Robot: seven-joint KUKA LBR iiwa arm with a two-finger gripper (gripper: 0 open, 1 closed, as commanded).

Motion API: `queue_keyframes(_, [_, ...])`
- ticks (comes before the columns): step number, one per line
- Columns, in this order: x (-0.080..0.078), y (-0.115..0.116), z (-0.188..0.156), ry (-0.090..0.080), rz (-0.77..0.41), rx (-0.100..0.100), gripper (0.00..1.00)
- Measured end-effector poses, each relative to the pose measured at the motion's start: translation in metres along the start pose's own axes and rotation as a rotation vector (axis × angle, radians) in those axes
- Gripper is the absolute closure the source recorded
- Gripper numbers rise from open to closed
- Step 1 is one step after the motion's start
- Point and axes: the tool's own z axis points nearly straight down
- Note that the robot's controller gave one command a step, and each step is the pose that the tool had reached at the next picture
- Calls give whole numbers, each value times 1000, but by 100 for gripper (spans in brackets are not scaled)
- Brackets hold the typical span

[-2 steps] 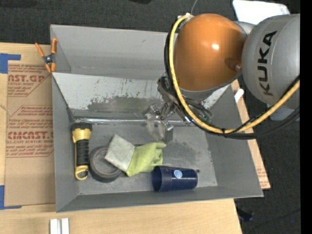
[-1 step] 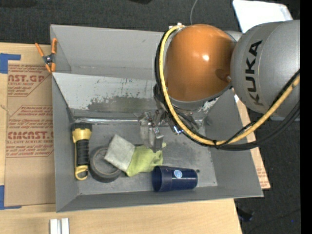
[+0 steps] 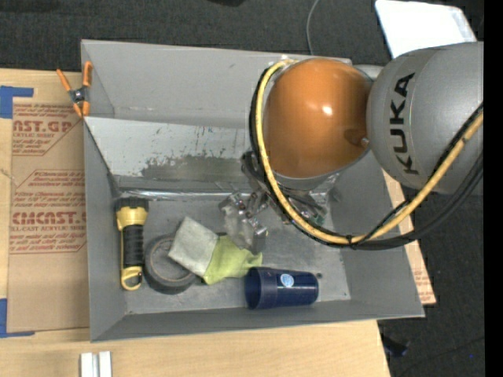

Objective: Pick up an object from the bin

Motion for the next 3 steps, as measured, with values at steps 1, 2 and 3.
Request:
queue_keyframes(1, [-1,-1,31,-4,-105,0,100])
queue_keyframes(2, [2,-8,48,-2,206,0,100])
queue_keyframes(3, [-37,0,80,-4,194,-2,0])
